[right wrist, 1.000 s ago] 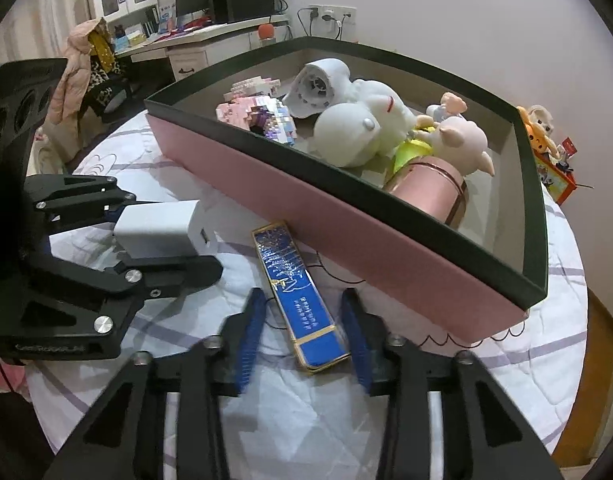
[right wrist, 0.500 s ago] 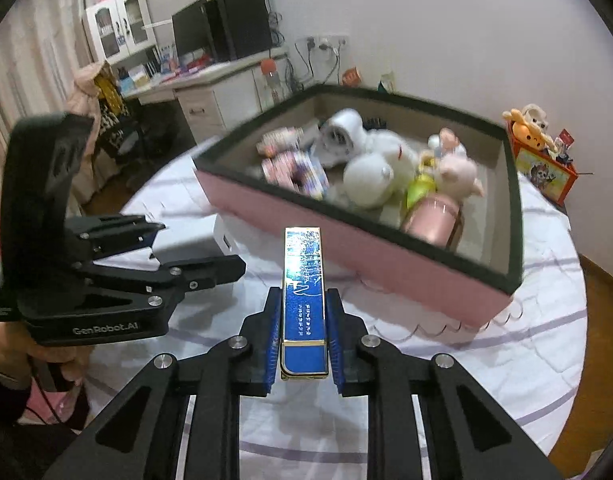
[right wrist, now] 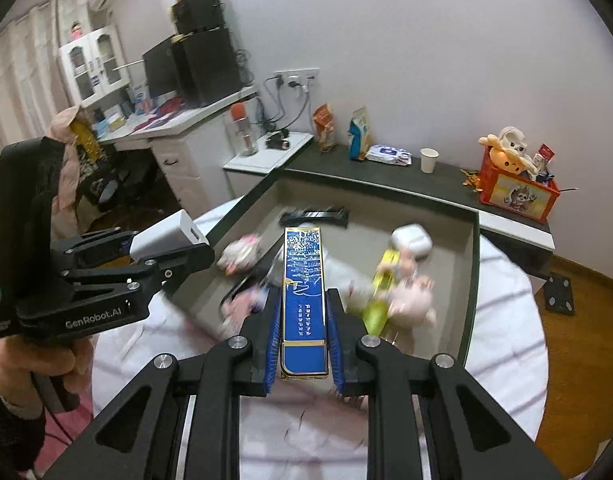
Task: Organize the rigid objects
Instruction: 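Carry the charger plug and blue-gold box into the tray box and release both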
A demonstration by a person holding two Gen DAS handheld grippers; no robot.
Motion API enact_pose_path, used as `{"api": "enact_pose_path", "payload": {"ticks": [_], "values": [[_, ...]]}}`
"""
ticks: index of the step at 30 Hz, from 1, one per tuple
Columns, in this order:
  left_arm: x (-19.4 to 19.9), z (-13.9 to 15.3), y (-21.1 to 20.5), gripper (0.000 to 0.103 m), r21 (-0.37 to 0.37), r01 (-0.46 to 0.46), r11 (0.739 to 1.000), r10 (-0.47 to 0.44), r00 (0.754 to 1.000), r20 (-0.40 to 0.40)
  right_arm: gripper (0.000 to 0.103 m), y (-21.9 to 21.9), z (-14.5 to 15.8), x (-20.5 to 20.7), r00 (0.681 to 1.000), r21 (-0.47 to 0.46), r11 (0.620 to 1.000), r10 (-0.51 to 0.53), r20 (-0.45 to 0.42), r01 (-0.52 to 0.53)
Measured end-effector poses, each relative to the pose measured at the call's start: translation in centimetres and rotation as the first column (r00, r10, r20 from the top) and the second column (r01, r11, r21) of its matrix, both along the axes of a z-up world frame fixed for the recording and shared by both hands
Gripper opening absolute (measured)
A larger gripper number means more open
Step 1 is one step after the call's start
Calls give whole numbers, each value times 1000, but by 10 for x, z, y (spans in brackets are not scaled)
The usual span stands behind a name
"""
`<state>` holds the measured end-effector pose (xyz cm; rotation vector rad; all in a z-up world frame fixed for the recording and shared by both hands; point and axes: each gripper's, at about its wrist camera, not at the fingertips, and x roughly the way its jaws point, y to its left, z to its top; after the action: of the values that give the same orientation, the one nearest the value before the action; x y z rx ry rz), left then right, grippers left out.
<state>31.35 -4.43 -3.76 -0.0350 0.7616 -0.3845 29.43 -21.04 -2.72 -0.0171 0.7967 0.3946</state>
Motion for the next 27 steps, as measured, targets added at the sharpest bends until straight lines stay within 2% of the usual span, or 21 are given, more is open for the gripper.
{"api": "enact_pose_path", "payload": {"ticks": [6,13,20,27], "values": [[64,-12,-12,45,23,-7,1000,9,998,-64,21,-4,-5,61,995,20,997,-70,-73,72],[105,-32,-25,45,56,-8,998,14,992,-123,21,-9,-36,118,976,-11,992,-126,-175,126],[125,-49,-34,45,84,-11,996,24,986,-162,21,-6,-62,140,960,-49,991,-133,-246,125],[124,-52,-36,47,120,-24,992,45,984,-170,25,-1,-67,139,957,-65,990,-138,-256,125]]}}
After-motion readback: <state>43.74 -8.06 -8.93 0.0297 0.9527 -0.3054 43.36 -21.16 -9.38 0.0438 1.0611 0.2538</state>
